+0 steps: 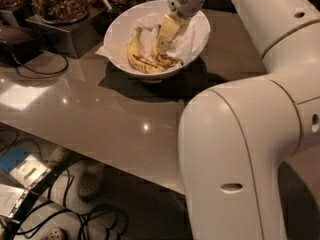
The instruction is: Pick banana from white bowl
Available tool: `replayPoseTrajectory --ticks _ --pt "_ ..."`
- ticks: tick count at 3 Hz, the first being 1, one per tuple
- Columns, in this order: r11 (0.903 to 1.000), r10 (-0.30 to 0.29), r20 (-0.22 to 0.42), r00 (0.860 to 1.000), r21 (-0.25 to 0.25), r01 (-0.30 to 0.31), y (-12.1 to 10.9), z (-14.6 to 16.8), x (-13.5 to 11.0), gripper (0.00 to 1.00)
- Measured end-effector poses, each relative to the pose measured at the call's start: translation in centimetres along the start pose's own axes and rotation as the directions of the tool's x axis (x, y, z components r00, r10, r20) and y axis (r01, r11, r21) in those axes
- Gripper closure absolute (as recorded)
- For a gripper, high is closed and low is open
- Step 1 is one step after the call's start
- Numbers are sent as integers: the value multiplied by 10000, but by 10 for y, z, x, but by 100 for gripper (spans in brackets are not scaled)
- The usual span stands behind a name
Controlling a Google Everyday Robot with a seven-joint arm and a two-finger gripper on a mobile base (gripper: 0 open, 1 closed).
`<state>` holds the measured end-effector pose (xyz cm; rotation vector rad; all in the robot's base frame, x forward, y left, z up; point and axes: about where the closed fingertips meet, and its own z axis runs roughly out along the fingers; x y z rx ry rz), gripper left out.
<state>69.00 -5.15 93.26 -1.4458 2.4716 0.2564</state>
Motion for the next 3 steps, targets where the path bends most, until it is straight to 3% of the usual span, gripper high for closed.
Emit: replayPoseTrajectory --ticks 1,2,3 --pt "9950 883 -548 9946 -416 -907 -13 36 18 23" --pt "9900 1226 -820 9891 -597 -1277 -17 54 25 31" --pt "9900 1226 -820 9891 -597 -1277 -17 54 25 37"
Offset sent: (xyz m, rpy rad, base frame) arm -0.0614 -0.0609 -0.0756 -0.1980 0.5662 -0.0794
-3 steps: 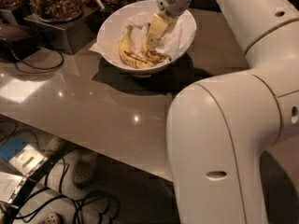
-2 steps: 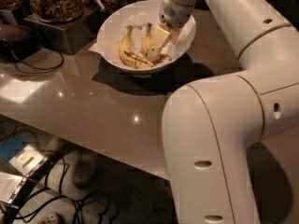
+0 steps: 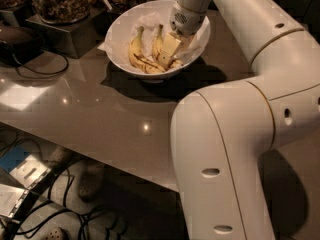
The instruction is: Pick banana from white bowl
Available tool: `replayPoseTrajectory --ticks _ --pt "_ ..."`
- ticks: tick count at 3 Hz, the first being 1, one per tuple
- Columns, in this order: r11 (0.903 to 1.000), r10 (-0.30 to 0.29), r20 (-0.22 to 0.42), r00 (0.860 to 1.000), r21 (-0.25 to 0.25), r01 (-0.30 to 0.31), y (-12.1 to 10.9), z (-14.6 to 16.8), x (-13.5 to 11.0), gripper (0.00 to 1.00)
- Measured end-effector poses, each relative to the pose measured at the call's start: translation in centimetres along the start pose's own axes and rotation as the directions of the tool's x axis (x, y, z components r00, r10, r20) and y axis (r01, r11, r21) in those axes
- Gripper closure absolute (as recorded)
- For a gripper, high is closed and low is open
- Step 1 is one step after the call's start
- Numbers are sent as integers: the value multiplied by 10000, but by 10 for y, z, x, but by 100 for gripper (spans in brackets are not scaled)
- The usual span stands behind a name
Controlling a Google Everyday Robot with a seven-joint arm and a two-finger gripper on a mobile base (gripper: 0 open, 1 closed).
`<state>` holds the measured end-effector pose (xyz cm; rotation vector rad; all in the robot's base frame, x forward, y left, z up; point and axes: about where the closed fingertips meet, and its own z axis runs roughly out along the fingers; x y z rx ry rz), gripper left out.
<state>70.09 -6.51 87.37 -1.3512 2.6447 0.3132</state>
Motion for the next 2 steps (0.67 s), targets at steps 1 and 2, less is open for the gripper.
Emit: replayPoseTrajectory --ticks 1,2 --pt "10000 0 0 10000 0 0 0 0 0 29" --pt "10000 0 0 10000 0 0 0 0 0 10"
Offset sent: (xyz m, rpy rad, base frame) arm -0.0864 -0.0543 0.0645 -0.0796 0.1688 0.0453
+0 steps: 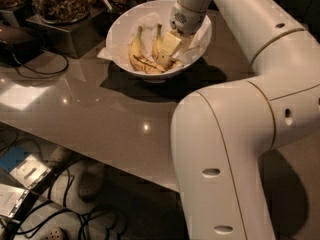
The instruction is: Pick banana from white bowl
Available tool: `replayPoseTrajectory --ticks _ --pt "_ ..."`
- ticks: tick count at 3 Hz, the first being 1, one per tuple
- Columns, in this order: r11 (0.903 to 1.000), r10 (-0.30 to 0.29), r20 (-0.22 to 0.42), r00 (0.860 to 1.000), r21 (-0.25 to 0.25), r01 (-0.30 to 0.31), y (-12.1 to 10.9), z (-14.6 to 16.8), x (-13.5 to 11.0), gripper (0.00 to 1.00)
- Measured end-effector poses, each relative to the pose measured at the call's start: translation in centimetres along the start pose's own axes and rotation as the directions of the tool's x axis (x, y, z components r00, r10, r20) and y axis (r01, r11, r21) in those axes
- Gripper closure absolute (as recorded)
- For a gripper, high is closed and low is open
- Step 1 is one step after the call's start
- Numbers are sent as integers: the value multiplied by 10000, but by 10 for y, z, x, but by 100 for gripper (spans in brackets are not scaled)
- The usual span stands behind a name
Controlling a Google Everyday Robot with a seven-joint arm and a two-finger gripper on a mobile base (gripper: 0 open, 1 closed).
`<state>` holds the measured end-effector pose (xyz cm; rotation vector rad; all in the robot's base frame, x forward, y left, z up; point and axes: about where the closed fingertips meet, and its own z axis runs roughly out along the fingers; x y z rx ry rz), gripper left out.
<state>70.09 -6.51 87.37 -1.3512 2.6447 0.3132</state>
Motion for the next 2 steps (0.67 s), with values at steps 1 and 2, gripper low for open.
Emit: replayPoseTrajectory --ticks 1,2 --pt "10000 0 0 10000 0 0 1 -2 -2 0" --pt "10000 0 0 10000 0 0 1 -3 -2 0"
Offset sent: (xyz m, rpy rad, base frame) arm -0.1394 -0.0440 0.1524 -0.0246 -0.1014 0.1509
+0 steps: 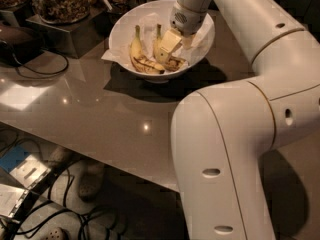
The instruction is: Pick banana from white bowl
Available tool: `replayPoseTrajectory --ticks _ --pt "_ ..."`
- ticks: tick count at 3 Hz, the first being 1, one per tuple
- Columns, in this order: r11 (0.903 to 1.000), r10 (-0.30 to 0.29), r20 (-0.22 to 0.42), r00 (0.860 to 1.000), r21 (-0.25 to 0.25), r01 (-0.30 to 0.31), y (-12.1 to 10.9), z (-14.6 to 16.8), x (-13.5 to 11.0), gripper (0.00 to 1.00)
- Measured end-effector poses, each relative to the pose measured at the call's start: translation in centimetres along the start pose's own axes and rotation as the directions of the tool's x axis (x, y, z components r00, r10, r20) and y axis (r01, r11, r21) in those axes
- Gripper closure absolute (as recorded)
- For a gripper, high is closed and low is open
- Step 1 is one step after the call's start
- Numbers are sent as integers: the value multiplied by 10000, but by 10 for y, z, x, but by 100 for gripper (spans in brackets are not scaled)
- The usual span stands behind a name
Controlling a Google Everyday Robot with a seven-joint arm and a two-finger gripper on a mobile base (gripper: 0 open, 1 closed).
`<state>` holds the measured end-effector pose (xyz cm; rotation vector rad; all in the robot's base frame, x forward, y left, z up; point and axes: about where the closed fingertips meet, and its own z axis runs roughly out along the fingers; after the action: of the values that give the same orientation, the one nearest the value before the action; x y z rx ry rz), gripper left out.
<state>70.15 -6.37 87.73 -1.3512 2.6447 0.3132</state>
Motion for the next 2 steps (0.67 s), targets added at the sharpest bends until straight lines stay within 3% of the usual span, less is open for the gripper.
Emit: replayPoseTrajectory --ticks 2 --pt "10000 0 0 10000 0 0 -1 3 2 0"
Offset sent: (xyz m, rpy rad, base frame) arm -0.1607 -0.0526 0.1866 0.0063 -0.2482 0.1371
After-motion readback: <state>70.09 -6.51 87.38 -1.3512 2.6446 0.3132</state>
